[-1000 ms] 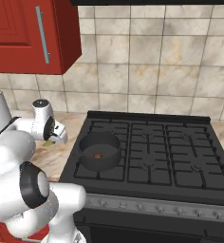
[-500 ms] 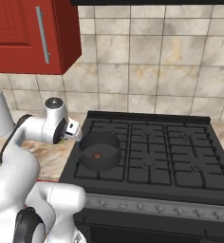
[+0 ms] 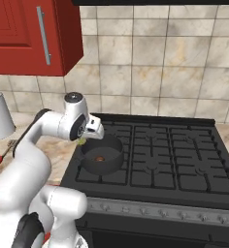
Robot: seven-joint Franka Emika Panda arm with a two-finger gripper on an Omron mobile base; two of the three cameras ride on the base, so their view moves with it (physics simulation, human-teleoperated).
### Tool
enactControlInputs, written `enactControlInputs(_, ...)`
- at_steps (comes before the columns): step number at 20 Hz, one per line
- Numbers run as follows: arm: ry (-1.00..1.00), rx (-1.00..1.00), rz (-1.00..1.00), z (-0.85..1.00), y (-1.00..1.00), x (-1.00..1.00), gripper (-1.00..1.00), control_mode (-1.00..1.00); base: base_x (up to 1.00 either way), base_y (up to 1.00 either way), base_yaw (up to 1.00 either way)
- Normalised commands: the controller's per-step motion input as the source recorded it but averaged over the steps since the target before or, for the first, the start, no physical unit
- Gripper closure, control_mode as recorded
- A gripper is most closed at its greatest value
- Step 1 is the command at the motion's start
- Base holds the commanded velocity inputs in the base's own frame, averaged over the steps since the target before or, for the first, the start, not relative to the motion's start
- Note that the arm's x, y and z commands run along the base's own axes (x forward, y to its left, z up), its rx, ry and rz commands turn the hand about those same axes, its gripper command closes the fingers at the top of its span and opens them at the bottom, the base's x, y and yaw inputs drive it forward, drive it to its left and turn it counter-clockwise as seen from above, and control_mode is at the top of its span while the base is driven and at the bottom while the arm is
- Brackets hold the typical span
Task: Put the lemon wedge and mushroom in the pot. Retrieve the spatula and lightly stir the vegetables in the pot.
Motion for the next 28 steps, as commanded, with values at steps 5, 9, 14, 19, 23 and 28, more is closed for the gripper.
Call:
enactControlInputs(5,0.49,-0.08,0.06,-0.29,-0.56,0.60,1.00,-1.00,0.00,0.00,0.00)
enactControlInputs(9,0.41,-0.03,0.06,-0.33,-0.08,0.29,1.00,-1.00,0.00,0.00,0.00)
enactControlInputs(14,0.08,0.01,0.06,-0.40,0.00,0.00,1.00,-1.00,0.00,0.00,0.00)
enactControlInputs(19,0.02,0.01,0.01,-0.63,0.00,0.00,1.00,-1.00,0.00,0.00,0.00)
enactControlInputs(23,0.00,0.00,0.00,-0.28,0.00,0.00,1.00,-1.00,0.00,0.00,0.00)
enactControlInputs(28,0.00,0.00,0.00,-0.01,0.00,0.00,1.00,-1.00,0.00,0.00,0.00)
